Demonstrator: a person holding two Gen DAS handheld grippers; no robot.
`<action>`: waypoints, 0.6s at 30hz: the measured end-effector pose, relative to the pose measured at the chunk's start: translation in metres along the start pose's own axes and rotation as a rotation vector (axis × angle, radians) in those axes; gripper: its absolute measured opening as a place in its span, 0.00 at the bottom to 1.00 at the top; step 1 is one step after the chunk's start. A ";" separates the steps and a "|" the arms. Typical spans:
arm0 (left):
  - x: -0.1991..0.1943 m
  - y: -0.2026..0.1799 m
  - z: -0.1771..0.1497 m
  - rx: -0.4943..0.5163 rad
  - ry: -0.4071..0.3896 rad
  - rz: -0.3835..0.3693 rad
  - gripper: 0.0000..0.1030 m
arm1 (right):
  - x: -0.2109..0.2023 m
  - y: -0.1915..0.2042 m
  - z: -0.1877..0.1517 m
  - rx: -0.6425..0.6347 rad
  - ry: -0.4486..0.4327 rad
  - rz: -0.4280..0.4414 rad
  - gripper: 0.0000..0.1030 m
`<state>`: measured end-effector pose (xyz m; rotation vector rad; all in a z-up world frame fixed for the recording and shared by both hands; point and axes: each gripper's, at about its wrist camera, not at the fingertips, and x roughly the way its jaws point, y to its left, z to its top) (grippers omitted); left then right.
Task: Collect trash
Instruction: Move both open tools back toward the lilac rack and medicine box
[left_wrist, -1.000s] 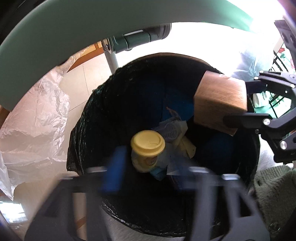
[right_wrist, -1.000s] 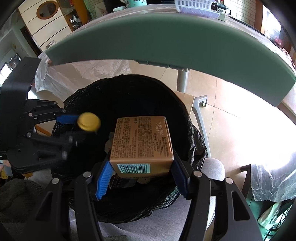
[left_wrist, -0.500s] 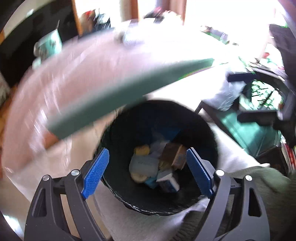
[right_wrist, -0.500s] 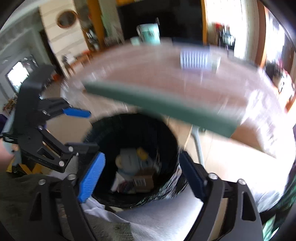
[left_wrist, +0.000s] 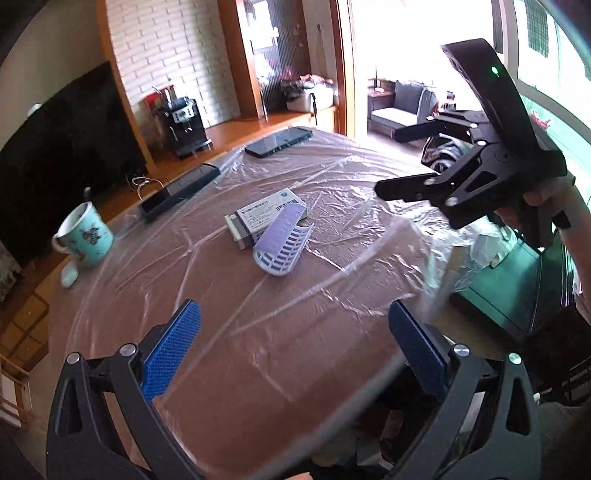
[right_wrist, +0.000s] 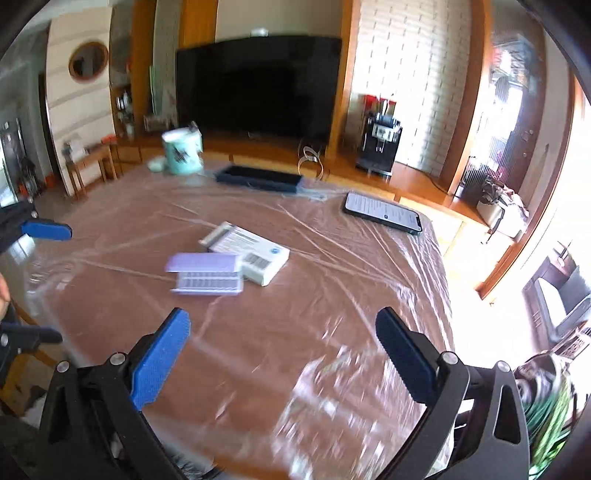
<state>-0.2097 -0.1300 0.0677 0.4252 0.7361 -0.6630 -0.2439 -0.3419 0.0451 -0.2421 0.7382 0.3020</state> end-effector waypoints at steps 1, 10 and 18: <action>0.013 0.003 0.005 0.003 0.018 -0.014 0.99 | 0.009 0.001 0.004 -0.011 0.013 0.004 0.96; 0.082 0.008 0.026 0.061 0.124 -0.027 0.97 | 0.093 0.008 0.033 -0.117 0.149 0.022 0.86; 0.109 0.032 0.033 0.004 0.180 -0.096 0.70 | 0.123 0.022 0.051 -0.161 0.196 0.134 0.80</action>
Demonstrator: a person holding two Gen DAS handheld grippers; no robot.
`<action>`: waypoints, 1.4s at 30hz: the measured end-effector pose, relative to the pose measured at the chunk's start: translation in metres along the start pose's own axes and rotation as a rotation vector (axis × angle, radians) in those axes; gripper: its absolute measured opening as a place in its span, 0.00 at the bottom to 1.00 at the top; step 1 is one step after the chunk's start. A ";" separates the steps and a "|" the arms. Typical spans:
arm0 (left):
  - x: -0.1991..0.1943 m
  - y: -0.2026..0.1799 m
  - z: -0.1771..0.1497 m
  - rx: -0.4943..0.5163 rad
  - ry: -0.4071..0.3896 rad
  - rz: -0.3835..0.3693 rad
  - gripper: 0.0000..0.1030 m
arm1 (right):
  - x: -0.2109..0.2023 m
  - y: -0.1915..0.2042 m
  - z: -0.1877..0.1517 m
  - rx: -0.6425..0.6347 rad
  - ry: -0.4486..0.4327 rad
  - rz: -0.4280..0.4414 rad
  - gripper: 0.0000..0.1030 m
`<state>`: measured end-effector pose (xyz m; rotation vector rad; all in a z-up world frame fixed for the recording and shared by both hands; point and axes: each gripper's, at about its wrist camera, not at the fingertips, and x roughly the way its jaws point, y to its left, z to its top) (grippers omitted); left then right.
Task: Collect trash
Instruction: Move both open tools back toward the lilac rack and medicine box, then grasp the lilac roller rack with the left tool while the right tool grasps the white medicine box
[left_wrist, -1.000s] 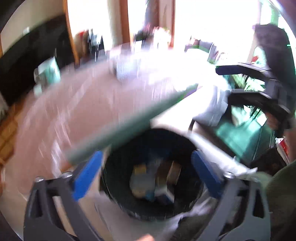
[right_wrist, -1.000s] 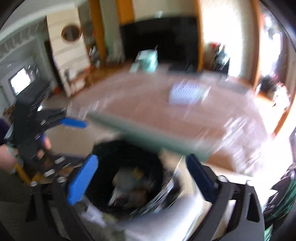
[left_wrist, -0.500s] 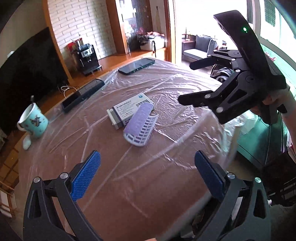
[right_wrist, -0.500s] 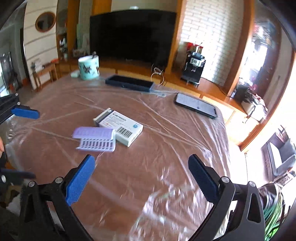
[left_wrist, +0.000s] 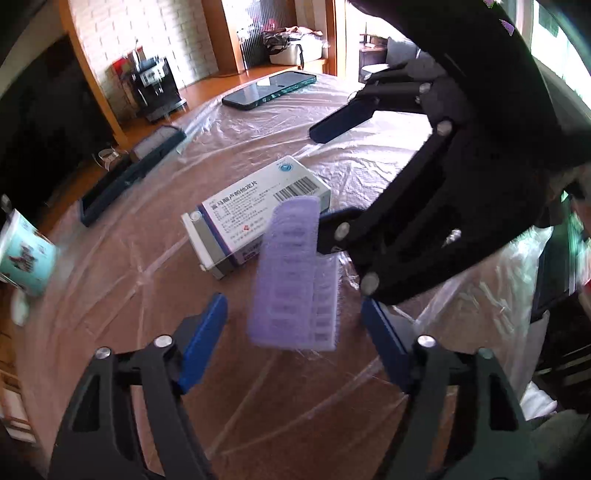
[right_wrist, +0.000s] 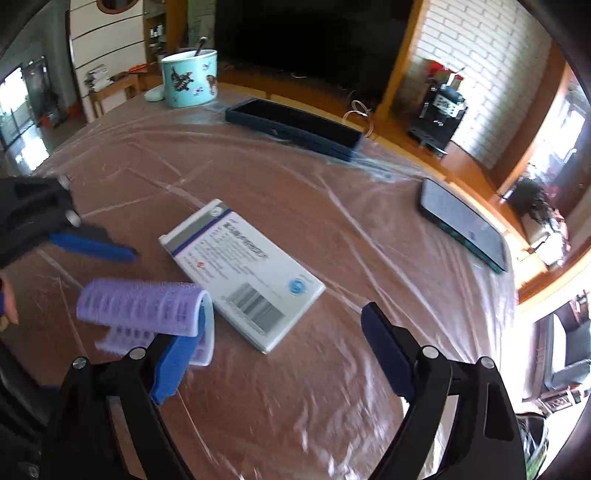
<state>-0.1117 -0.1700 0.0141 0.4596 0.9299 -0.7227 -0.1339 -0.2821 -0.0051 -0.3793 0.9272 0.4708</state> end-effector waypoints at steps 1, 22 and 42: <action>0.001 0.004 0.000 -0.013 0.005 -0.011 0.66 | 0.002 0.001 0.002 -0.003 0.000 0.012 0.80; -0.010 0.033 -0.010 -0.063 0.017 -0.021 0.42 | 0.008 0.022 0.030 -0.050 -0.009 0.096 0.70; -0.014 0.063 -0.019 -0.126 0.012 0.062 0.43 | 0.022 0.031 0.045 0.084 -0.025 0.096 0.54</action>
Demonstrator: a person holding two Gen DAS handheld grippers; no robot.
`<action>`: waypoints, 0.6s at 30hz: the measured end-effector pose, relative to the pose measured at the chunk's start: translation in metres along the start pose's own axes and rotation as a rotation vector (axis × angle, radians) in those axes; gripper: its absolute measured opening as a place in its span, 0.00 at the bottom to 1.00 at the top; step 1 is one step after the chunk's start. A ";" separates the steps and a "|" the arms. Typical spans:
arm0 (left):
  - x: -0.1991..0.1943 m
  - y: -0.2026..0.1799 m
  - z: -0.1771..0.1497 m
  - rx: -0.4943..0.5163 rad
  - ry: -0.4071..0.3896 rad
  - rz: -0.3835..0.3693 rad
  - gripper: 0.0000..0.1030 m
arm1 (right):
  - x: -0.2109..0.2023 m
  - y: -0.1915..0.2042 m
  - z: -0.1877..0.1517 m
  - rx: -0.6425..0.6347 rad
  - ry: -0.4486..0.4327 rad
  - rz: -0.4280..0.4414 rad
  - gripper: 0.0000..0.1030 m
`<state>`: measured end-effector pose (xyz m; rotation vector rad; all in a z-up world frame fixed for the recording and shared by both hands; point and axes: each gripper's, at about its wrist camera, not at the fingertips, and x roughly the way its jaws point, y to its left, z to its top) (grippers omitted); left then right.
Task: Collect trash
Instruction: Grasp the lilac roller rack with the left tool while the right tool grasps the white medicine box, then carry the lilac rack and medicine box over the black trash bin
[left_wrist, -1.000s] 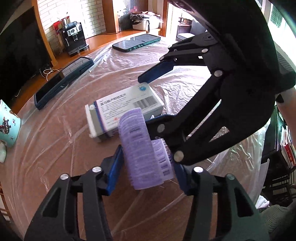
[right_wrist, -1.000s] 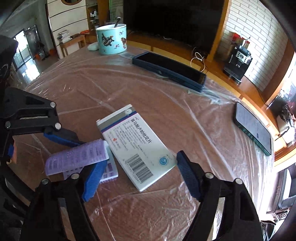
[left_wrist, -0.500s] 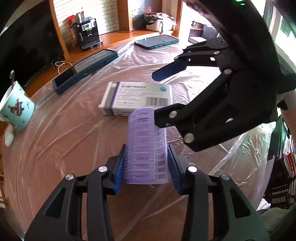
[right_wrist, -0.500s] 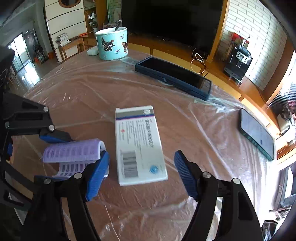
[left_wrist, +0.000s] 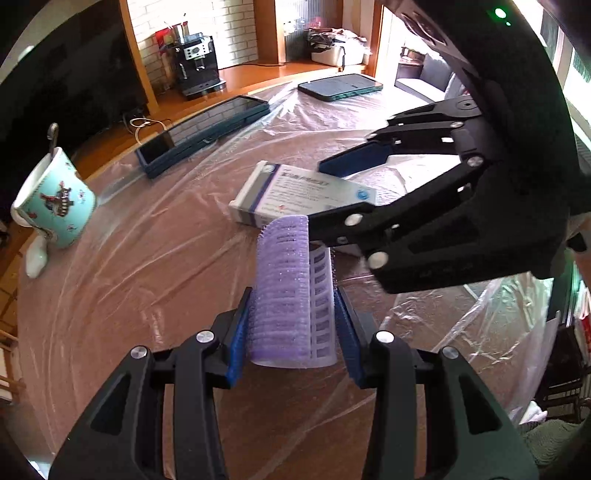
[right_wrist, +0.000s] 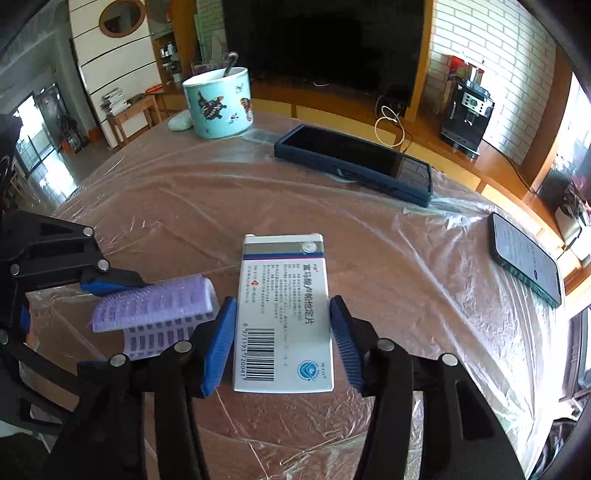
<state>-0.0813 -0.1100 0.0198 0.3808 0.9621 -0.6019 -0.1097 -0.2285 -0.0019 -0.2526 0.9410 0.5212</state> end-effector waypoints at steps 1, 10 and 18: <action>0.000 0.003 -0.001 -0.003 0.001 0.004 0.43 | 0.000 0.000 -0.001 -0.001 0.001 -0.009 0.54; 0.000 0.015 -0.006 -0.032 -0.006 0.039 0.42 | 0.005 0.006 -0.005 -0.017 0.007 -0.037 0.49; -0.004 0.023 -0.011 -0.099 -0.027 0.053 0.42 | -0.011 0.007 -0.017 0.045 -0.035 -0.026 0.49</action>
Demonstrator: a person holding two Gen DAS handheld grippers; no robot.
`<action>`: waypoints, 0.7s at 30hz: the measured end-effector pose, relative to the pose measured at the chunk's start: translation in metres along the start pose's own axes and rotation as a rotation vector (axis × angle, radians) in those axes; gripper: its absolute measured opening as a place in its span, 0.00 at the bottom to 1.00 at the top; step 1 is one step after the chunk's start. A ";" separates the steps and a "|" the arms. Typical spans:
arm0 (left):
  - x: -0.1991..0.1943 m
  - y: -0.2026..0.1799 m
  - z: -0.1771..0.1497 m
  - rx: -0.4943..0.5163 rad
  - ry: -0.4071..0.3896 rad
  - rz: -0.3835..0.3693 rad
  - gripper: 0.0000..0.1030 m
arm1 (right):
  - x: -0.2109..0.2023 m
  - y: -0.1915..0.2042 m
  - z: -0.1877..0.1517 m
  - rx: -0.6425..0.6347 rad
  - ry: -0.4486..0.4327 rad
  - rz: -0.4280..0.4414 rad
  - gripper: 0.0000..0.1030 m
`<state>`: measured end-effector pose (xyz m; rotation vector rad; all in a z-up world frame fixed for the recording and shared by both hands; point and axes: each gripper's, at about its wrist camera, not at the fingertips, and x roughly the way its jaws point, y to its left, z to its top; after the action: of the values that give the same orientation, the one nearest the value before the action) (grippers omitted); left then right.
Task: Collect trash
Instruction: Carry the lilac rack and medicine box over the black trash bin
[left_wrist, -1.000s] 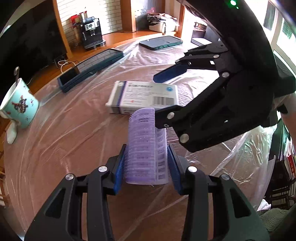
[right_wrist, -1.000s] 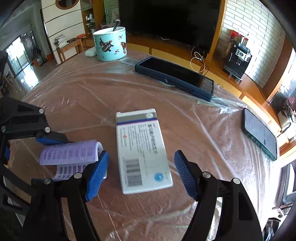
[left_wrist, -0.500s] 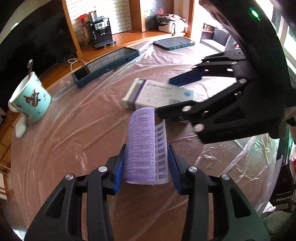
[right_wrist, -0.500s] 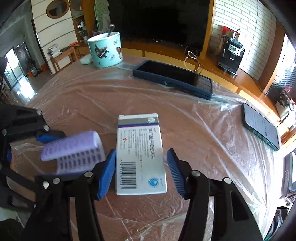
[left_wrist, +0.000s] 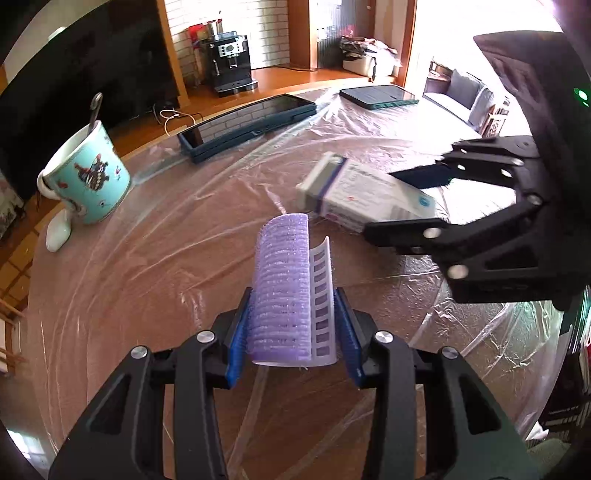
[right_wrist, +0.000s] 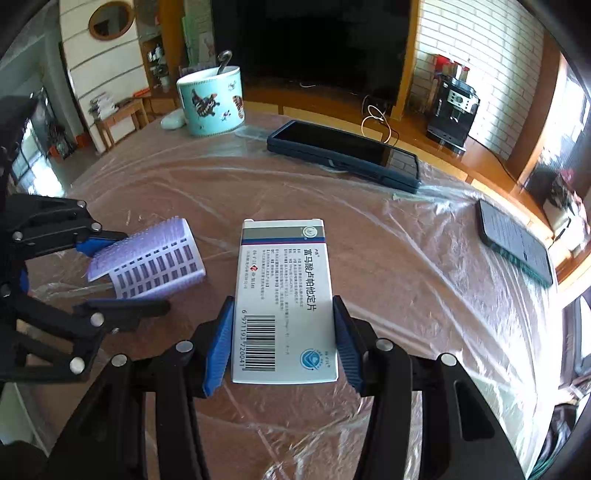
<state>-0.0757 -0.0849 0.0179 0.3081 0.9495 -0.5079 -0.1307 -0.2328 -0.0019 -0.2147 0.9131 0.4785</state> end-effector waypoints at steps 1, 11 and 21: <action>-0.001 0.001 -0.001 -0.010 -0.002 -0.002 0.42 | -0.004 -0.001 -0.003 0.014 -0.005 0.000 0.49; -0.019 0.000 -0.014 -0.045 -0.015 -0.010 0.42 | -0.040 -0.007 -0.041 0.126 -0.044 0.045 0.49; -0.041 -0.015 -0.035 -0.064 -0.032 -0.004 0.42 | -0.074 0.011 -0.065 0.115 -0.078 0.028 0.49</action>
<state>-0.1281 -0.0702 0.0322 0.2398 0.9332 -0.4836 -0.2206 -0.2705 0.0185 -0.0778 0.8651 0.4559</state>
